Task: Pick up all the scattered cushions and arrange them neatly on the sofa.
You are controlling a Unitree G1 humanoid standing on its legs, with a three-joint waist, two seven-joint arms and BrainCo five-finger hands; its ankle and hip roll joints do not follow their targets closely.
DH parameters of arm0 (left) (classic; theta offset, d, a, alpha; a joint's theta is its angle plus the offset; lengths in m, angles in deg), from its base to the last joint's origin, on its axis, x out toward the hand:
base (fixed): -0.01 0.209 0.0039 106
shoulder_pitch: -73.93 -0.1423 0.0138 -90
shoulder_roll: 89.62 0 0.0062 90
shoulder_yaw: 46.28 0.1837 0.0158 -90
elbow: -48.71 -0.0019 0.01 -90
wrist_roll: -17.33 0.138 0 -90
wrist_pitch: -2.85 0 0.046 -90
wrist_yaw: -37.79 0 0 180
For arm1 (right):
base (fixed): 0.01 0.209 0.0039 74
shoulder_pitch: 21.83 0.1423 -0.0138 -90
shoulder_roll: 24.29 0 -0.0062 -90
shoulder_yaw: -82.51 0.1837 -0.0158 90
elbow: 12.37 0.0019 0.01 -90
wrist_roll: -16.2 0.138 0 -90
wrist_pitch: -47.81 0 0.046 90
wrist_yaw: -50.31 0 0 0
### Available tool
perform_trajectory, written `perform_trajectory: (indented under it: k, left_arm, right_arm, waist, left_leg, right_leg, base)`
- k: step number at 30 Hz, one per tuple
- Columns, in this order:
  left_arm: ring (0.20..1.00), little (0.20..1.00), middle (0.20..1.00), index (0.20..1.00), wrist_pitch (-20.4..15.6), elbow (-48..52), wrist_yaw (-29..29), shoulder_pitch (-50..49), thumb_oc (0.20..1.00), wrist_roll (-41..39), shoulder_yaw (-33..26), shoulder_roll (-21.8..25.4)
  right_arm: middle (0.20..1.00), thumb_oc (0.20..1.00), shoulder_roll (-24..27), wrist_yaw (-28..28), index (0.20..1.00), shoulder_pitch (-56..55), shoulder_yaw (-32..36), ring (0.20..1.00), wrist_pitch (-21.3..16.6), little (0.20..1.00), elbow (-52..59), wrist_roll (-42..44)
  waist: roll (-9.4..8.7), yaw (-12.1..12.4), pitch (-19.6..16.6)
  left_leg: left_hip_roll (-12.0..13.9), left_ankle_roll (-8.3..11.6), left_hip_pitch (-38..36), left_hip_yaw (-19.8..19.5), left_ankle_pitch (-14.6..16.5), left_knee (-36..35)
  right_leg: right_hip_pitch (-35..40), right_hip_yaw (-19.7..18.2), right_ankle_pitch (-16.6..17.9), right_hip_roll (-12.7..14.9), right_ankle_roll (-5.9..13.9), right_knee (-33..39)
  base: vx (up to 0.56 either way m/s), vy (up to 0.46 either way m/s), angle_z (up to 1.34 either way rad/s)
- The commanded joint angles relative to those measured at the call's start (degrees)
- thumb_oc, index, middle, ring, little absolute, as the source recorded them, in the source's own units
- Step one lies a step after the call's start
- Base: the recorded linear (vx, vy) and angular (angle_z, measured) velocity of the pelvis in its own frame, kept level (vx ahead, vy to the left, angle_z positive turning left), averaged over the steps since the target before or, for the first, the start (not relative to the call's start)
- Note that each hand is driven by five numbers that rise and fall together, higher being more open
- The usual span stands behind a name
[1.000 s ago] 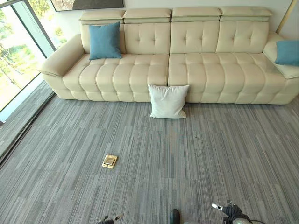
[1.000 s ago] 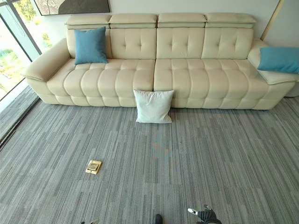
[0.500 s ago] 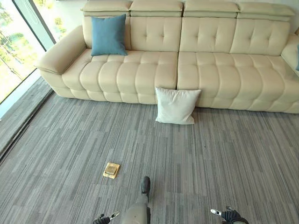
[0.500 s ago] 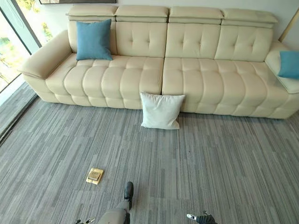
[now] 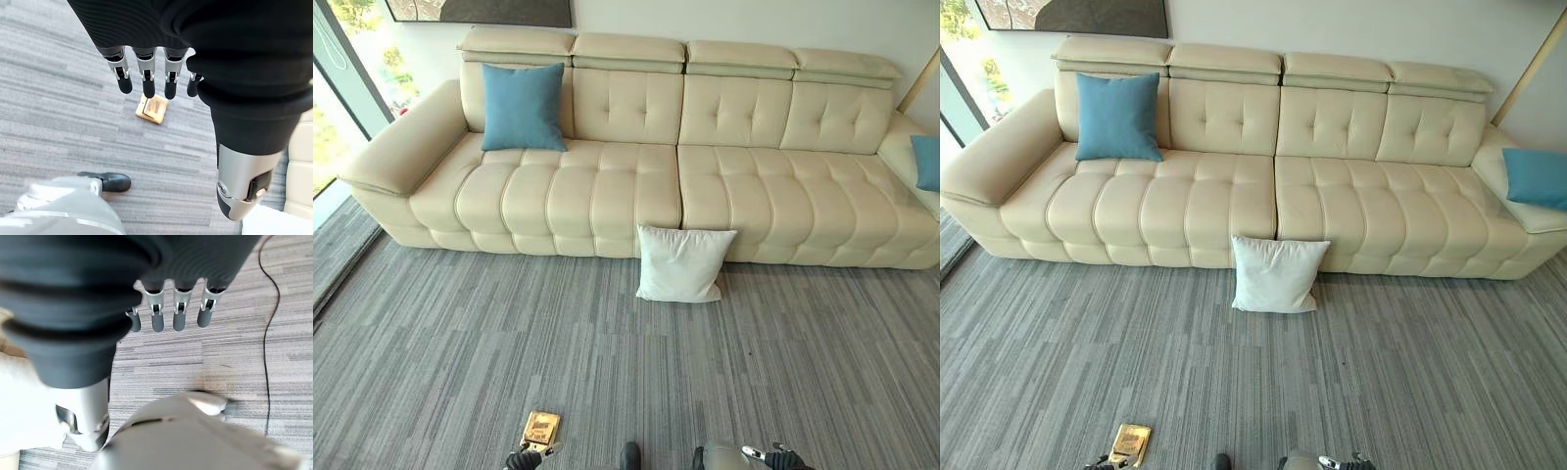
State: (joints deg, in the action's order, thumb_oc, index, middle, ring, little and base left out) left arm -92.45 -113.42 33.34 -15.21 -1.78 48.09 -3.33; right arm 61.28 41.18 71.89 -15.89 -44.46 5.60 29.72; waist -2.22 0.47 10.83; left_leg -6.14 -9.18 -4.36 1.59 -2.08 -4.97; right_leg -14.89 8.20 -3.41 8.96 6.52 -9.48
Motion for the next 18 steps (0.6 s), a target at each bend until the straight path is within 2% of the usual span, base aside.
perform_trajectory:
  k: [1, 4, 5, 6, 8, 9, 10, 11, 13, 14, 15, 16, 18]
  left_arm:
    - [1.000, 1.000, 1.000, 1.000, -1.8, 1.2, -0.5, 2.4, 1.000, 0.4, -0.7, 0.2]
    - [1.000, 1.000, 1.000, 1.000, -2.1, 1.3, -0.5, 2.6, 1.000, 0.9, -1.0, -0.1]
    - [1.000, 1.000, 1.000, 1.000, -2.3, 1.2, -0.5, 2.4, 1.000, 1.8, -1.0, -0.1]
    - [1.000, 1.000, 1.000, 1.000, -2.3, 1.2, -0.5, 2.4, 1.000, 1.8, -1.0, -0.1]
    - [1.000, 1.000, 1.000, 1.000, -2.4, 1.0, -0.4, 2.1, 1.000, 2.3, -1.0, -0.5]
    - [1.000, 1.000, 1.000, 1.000, -2.3, 0.7, -0.6, 1.8, 1.000, 1.9, -1.0, -0.7]
    - [1.000, 1.000, 1.000, 1.000, -2.3, 0.6, -0.5, 1.4, 1.000, 1.6, -1.1, -0.8]
    - [1.000, 1.000, 1.000, 1.000, -2.3, 0.3, -0.6, 1.1, 1.000, 1.6, -1.0, -1.0]
    - [1.000, 1.000, 1.000, 1.000, -2.4, 0.6, -0.5, 0.7, 1.000, 0.9, -1.2, -1.0]
    - [1.000, 1.000, 1.000, 1.000, -2.2, 1.1, -0.4, 0.7, 1.000, 0.5, -1.0, -1.0]
    - [1.000, 1.000, 1.000, 1.000, -2.2, 1.4, -0.4, 0.8, 1.000, 0.2, -1.0, -1.0]
    - [1.000, 1.000, 1.000, 1.000, -2.3, 2.3, -0.4, 0.8, 1.000, -0.2, -0.8, -1.0]
    - [1.000, 1.000, 1.000, 1.000, -2.2, 2.3, -0.2, 0.8, 1.000, -0.3, -0.6, -1.1]
  right_arm:
    - [1.000, 1.000, 2.3, -1.0, 1.000, 1.0, 0.1, 1.000, 0.2, 1.000, 0.7, -0.5]
    - [1.000, 1.000, 2.4, -1.1, 1.000, 0.2, 0.1, 1.000, 0.6, 1.000, 0.3, -1.8]
    - [1.000, 1.000, 2.4, -0.8, 1.000, -0.8, 0.3, 1.000, 0.4, 1.000, 0.1, -1.9]
    - [1.000, 1.000, 2.4, -0.8, 1.000, -0.8, 0.3, 1.000, 0.4, 1.000, 0.1, -1.9]
    - [1.000, 1.000, 2.7, -0.4, 1.000, -1.1, 0.5, 1.000, 0.1, 1.000, -0.1, -1.6]
    - [1.000, 1.000, 3.1, -0.5, 1.000, -0.7, 0.6, 1.000, -0.2, 1.000, -0.1, -1.1]
    - [1.000, 1.000, 3.5, -0.5, 1.000, -0.3, 0.7, 1.000, -0.7, 1.000, 0.3, -0.6]
    - [1.000, 1.000, 3.8, -0.3, 1.000, 0.3, 0.6, 1.000, -1.4, 1.000, 1.0, 0.4]
    - [1.000, 1.000, 3.8, -0.1, 1.000, 0.6, 0.5, 1.000, -1.7, 1.000, 1.3, 1.0]
    - [1.000, 1.000, 4.0, -0.1, 1.000, 1.0, 0.5, 1.000, -1.7, 1.000, 1.4, 1.3]
    - [1.000, 1.000, 4.2, -0.2, 1.000, 1.2, 0.4, 1.000, -1.8, 1.000, 1.5, 1.3]
    - [1.000, 1.000, 4.6, -0.3, 1.000, 1.5, 0.3, 1.000, -1.5, 1.000, 1.3, 1.0]
    - [1.000, 1.000, 4.8, -0.3, 1.000, 1.5, 0.1, 1.000, -1.3, 1.000, 0.9, 0.9]
  waist:
    - [0.95, -1.8, 3.0]
    - [0.83, -2.6, 2.9]
    - [0.04, -2.8, 1.8]
    - [0.08, -2.8, 1.9]
    - [0.21, -3.1, 0.6]
    - [0.72, -3.5, -0.1]
    - [1.53, -3.7, -0.6]
    - [2.61, -3.7, -1.1]
    - [2.99, -3.6, -1.1]
    - [2.22, -3.3, -0.5]
    - [1.72, -3.0, 0.0]
    - [1.02, -2.3, 0.7]
    - [0.89, -1.8, 1.0]
  left_leg:
    - [3.8, 7.93, -5.9, -2.3, 7.8, 1.3]
    - [3.9, 8.36, -8.8, -3.0, 10.0, 1.4]
    - [3.4, 8.58, -10.8, -3.8, 12.1, 1.4]
    - [3.4, 8.58, -10.9, -3.9, 12.2, 1.4]
    - [4.2, 9.20, -12.3, -4.5, 13.6, 1.9]
    - [5.6, 10.18, -12.6, -4.5, 14.0, 3.7]
    - [7.0, 11.30, -12.4, -4.9, 12.1, 5.9]
    - [8.2, 13.18, -11.5, -5.1, 7.5, 10.0]
    - [8.5, 14.67, -9.6, -5.1, 2.9, 15.5]
    - [7.4, 15.32, -5.3, -5.4, -1.3, 24.2]
    - [6.7, 15.58, -3.6, -5.3, -2.4, 28.2]
    - [6.2, 15.40, -0.7, -3.8, -2.3, 34.0]
    - [6.2, 15.02, 1.2, -2.7, -1.2, 35.3]
  right_leg:
    - [2.2, 1.6, 9.0, -1.9, 1.86, 10.8]
    - [1.4, 3.5, 10.3, -1.9, 2.70, 13.4]
    - [2.9, 3.7, 11.9, -1.3, 2.47, 13.8]
    - [3.1, 3.7, 11.9, -1.3, 2.48, 13.9]
    - [4.8, 4.9, 13.0, -1.1, 1.96, 13.9]
    - [5.6, 5.1, 12.5, -1.5, 1.05, 12.1]
    - [6.1, 5.2, 11.1, -2.5, -0.15, 10.9]
    - [7.9, 5.0, 9.3, -4.5, -1.67, 10.6]
    - [10.2, 4.6, 7.4, -5.6, -3.02, 11.0]
    - [12.2, 3.6, 6.0, -5.5, -4.12, 11.0]
    - [13.1, 3.1, 5.5, -5.4, -4.65, 11.0]
    - [14.7, 2.1, 4.3, -5.2, -5.44, 11.1]
    - [15.6, 1.7, 3.7, -5.1, -5.69, 11.2]
  base:
    - [0.42, -0.129, -0.06]
    - [0.39, -0.149, 0.14]
    - [0.41, -0.173, 0.08]
    - [0.45, -0.202, 0.20]
    - [0.42, -0.241, 0.60]
    - [0.59, -0.394, 0.82]
    - [0.68, -0.470, 0.49]
    - [0.52, -0.376, 0.18]
    - [0.36, -0.290, -0.36]
    - [0.31, -0.269, -0.35]
    - [0.33, -0.287, -0.23]
    - [0.19, -0.158, -0.07]
    - [0.19, -0.116, -0.22]
